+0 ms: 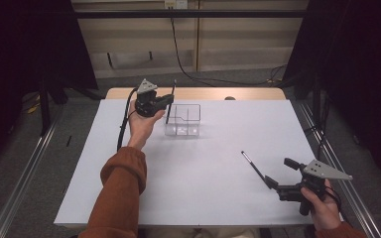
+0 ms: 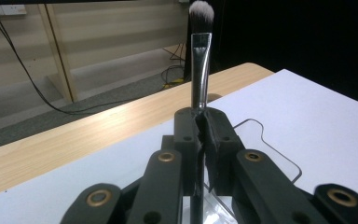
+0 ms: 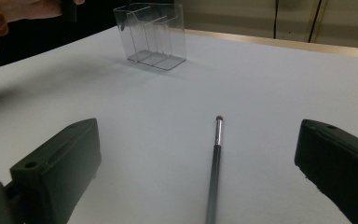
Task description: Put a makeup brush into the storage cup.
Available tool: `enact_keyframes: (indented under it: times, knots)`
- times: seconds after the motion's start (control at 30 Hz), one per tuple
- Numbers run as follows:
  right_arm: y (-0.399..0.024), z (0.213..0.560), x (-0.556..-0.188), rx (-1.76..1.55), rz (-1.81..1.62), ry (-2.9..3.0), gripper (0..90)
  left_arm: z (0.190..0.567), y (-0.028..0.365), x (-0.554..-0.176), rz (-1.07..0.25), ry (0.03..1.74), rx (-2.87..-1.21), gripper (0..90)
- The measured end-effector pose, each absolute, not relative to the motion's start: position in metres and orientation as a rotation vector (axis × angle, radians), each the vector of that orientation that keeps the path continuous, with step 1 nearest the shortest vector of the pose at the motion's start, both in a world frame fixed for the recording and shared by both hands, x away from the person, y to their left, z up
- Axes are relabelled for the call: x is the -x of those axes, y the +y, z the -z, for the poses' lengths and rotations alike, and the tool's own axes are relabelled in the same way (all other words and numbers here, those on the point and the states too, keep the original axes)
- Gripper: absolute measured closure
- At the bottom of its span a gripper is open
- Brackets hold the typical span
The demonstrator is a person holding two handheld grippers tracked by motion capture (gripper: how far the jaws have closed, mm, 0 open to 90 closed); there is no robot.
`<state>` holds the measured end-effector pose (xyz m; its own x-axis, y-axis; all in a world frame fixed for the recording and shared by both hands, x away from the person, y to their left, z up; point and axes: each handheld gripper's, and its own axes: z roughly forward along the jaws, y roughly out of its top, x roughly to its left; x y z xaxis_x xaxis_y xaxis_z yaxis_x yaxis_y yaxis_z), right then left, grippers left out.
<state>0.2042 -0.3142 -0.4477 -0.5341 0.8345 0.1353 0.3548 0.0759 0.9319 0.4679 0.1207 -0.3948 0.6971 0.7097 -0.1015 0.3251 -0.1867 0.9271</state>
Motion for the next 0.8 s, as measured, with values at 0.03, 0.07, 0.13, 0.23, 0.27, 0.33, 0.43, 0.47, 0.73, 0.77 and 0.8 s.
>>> enact_keyframes:
  times: [0.03, 0.07, 0.13, 0.23, 0.27, 0.33, 0.43, 0.47, 0.73, 0.77, 0.8]
  knots:
    - [-0.3142, 0.4476, -0.2041, -1.174, -1.46, 1.923, 0.0, 0.3951, 0.1209, -0.468, -0.425, 0.823, -1.782, 84.3]
    - [-0.3142, 0.4477, -0.204, -1.171, -1.46, 1.923, 0.0, 0.3953, 0.1204, -0.4678, -0.428, 0.822, -1.783, 84.3]
    - [-0.3144, 0.4476, -0.2039, -1.171, -1.459, 1.923, 0.0, 0.3957, 0.1194, -0.4673, -0.426, 0.821, -1.787, 84.2]
    - [-0.3145, 0.4477, -0.2041, -1.168, -1.457, 1.923, 0.0, 0.3966, 0.1184, -0.4672, -0.425, 0.825, -1.788, 84.2]
    - [-0.3143, 0.4476, -0.2041, -1.168, -1.459, 1.923, 0.0, 0.3968, 0.1183, -0.4673, -0.425, 0.827, -1.788, 84.1]
    - [-0.3141, 0.4476, -0.2039, -1.17, -1.458, 1.923, 0.0, 0.3977, 0.1186, -0.4676, -0.423, 0.831, -1.783, 84.0]
    - [-0.3145, 0.4477, -0.204, -1.167, -1.456, 1.922, 0.0, 0.398, 0.1197, -0.4679, -0.413, 0.843, -1.785, 83.3]
    - [-0.3146, 0.4477, -0.2039, -1.168, -1.456, 1.921, 0.0, 0.398, 0.1203, -0.468, -0.412, 0.847, -1.781, 83.1]
    - [-0.3141, 0.4476, -0.2038, -1.171, -1.459, 1.922, 0.0, 0.3967, 0.1232, -0.4677, -0.399, 0.849, -1.764, 68.9]
    - [-0.3141, 0.4476, -0.2038, -1.171, -1.459, 1.922, 0.0, 0.3967, 0.1232, -0.4675, -0.397, 0.85, -1.764, 68.2]
    - [-0.314, 0.4477, -0.2039, -1.172, -1.458, 1.923, 0.0, 0.3968, 0.1231, -0.4674, -0.397, 0.847, -1.764, 66.7]
